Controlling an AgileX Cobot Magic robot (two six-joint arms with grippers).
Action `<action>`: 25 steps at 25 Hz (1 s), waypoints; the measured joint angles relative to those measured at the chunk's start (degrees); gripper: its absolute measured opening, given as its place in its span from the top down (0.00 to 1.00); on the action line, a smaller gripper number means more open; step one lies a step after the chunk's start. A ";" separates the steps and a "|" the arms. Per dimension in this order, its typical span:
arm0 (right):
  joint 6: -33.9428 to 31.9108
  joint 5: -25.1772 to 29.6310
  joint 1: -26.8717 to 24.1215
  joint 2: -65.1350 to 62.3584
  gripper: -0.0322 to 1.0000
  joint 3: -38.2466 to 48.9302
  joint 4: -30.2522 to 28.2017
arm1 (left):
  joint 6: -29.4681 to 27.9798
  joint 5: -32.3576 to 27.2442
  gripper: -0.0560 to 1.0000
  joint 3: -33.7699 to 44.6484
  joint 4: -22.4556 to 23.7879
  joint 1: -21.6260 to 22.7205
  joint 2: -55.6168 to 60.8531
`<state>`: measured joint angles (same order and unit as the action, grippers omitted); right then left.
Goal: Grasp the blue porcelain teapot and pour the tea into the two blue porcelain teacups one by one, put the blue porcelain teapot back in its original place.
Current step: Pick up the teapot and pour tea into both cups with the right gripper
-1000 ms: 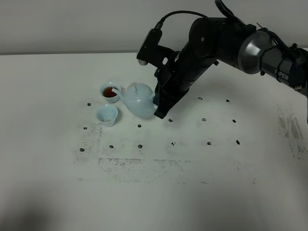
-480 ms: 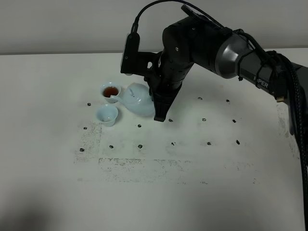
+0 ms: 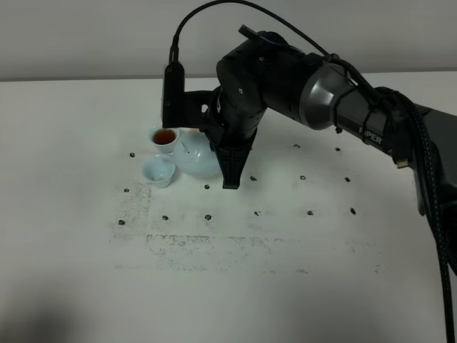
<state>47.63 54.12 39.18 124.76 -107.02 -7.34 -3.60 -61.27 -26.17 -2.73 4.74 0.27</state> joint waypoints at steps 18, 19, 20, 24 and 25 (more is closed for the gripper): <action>3.24 -2.53 3.04 0.00 0.92 0.00 -10.57 | 0.00 0.00 0.26 0.00 0.00 0.00 0.00; 3.31 -2.65 3.30 0.00 0.92 0.00 -10.81 | 0.00 0.00 0.26 0.00 0.00 0.00 0.00; 3.31 -2.88 3.31 0.00 0.92 0.00 -10.92 | 0.00 0.00 0.26 0.00 0.00 0.00 0.00; 3.45 -3.38 3.31 0.00 0.92 0.00 -11.94 | 0.00 0.00 0.26 0.00 0.00 0.00 0.00; 3.52 -3.44 3.31 0.00 0.92 0.00 -12.56 | 0.00 0.00 0.26 0.00 0.00 0.00 0.00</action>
<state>51.15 50.68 42.49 124.76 -107.02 -19.90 -3.60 -61.27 -26.17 -2.73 4.74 0.27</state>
